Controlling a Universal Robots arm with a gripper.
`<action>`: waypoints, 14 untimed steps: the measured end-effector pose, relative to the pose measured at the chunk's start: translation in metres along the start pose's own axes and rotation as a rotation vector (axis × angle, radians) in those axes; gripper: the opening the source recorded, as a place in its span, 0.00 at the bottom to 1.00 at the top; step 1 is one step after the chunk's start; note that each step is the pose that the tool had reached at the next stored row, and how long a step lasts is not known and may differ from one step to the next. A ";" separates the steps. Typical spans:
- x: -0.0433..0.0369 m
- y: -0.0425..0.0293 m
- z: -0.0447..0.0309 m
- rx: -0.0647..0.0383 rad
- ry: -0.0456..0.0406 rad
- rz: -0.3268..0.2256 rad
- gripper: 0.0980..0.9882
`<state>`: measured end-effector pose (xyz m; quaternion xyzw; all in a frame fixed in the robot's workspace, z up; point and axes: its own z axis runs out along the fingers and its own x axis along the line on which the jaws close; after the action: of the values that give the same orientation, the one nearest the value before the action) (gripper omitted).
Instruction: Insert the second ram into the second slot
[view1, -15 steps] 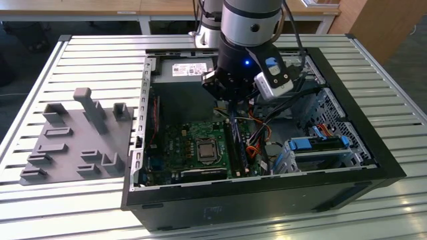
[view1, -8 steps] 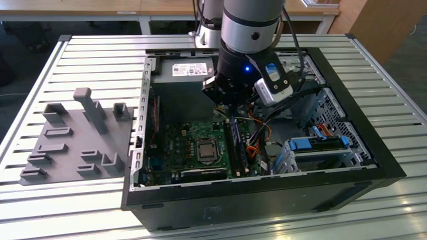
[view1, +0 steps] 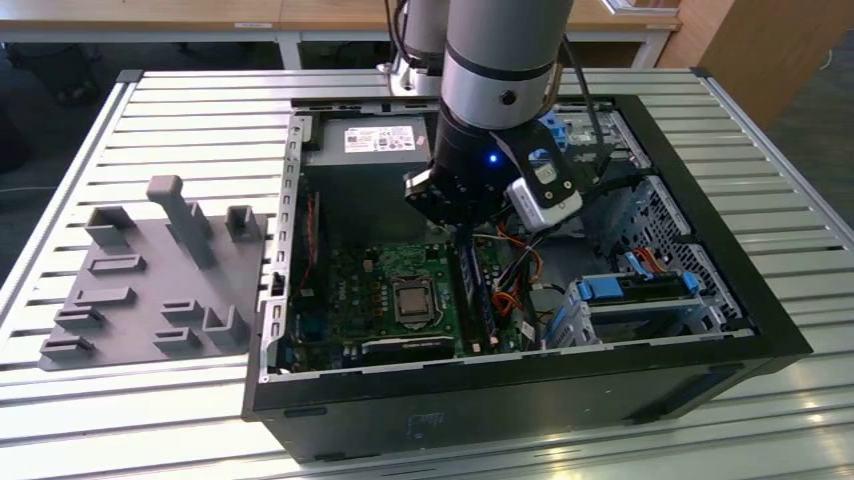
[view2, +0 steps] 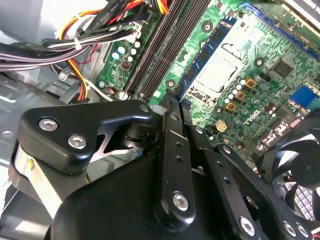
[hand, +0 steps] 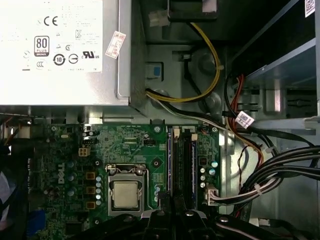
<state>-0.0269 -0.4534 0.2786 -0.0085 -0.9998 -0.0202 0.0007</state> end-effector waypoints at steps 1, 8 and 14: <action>0.0000 -0.0001 0.0015 0.000 0.0003 -0.002 0.04; -0.0003 -0.0006 0.0136 0.000 0.0028 -0.030 0.04; -0.0014 -0.0010 0.0244 0.000 0.0029 -0.030 0.04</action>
<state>-0.0255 -0.4535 0.2542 0.0067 -0.9998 -0.0201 0.0018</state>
